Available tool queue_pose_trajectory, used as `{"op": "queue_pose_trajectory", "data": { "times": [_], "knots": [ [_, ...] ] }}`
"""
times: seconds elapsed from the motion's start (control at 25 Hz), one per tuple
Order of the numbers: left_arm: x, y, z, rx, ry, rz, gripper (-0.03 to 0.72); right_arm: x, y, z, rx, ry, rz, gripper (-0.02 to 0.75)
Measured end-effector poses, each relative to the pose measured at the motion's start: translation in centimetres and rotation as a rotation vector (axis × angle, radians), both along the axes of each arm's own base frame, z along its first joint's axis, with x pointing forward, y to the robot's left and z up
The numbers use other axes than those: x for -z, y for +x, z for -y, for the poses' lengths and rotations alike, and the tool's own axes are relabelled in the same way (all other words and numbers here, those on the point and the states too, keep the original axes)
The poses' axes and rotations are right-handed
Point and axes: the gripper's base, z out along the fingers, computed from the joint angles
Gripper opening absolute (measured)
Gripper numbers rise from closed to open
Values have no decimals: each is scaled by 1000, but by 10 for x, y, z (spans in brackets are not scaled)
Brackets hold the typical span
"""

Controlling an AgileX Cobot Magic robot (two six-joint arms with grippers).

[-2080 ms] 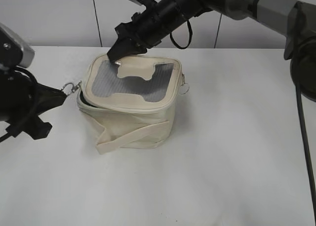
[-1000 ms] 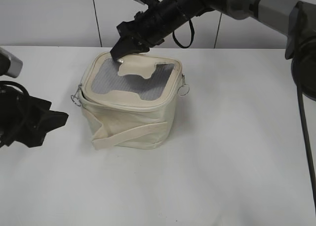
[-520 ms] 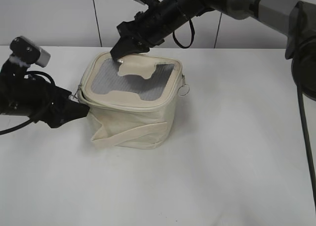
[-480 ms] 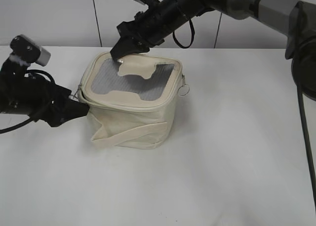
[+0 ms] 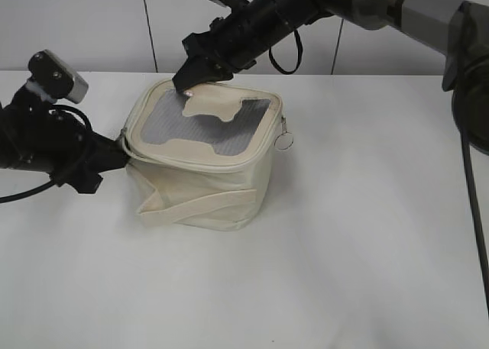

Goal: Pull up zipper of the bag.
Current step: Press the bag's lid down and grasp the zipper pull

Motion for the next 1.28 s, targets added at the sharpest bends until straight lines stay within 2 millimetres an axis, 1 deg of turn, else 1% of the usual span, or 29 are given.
{"op": "queue_pose_trajectory", "data": {
  "times": [0.04,0.08,0.16,0.28,0.48,0.8,0.96,1.0,1.12,1.28],
  "knots": [
    [0,0,-1,2,13,3,103,0,0,0,0,-1,0,41],
    [1,0,-1,8,23,6,71,0,0,0,0,-1,0,41],
    [-1,1,-2,11,42,16,38,0,0,0,1,0,1,41],
    [-6,0,-4,0,80,42,15,0,0,0,1,-1,2,41],
    [-25,-4,-10,-37,118,88,8,0,0,0,3,-2,4,41],
    [-24,-28,-9,-18,59,5,8,0,1,0,5,-1,4,41],
    [-28,-39,-6,4,15,-39,8,0,1,0,7,-2,2,41],
    [-29,-41,-4,16,22,-44,8,0,1,0,8,-2,2,41],
    [-28,-49,8,73,55,-53,8,0,1,0,9,-2,2,41],
    [-28,-59,32,139,77,-48,8,0,1,0,9,-2,1,41]
  ]
}}
